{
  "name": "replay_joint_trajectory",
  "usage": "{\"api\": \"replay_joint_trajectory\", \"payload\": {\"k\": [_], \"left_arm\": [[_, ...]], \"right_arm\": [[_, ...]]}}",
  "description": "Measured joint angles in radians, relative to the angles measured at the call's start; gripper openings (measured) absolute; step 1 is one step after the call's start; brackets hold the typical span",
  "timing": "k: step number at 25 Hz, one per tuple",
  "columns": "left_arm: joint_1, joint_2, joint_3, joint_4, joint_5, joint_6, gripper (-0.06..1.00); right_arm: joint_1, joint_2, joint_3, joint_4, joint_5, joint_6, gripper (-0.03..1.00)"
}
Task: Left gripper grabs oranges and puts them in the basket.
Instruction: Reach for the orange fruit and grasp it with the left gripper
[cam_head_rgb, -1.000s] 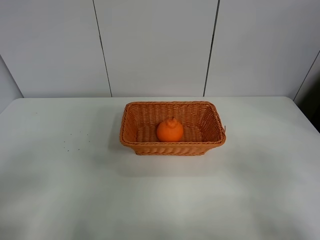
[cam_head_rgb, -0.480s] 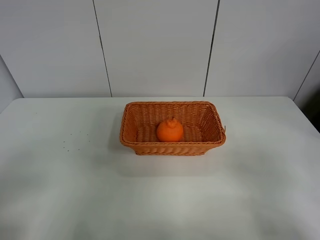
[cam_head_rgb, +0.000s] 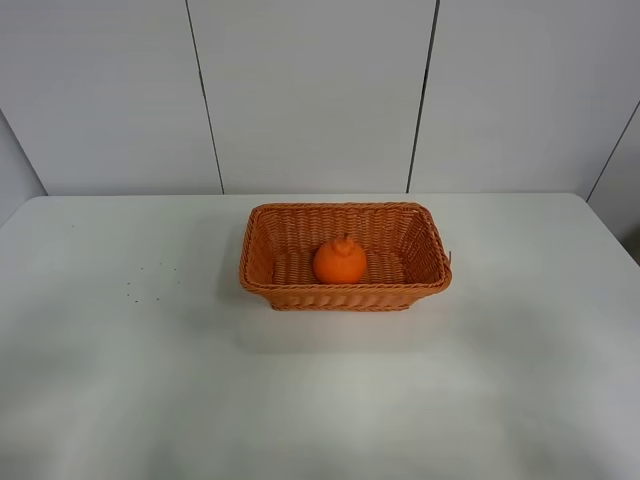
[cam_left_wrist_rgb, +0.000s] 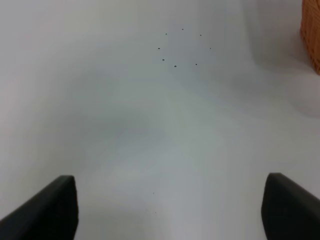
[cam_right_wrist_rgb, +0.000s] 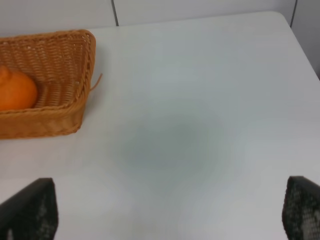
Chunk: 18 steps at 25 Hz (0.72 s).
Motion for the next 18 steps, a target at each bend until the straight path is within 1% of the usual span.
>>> {"api": "replay_joint_trajectory", "payload": {"k": [18], "left_arm": [[0.0, 0.0, 0.0, 0.0, 0.0, 0.0, 0.85]], "right_arm": [[0.0, 0.0, 0.0, 0.0, 0.0, 0.0, 0.69]]}}
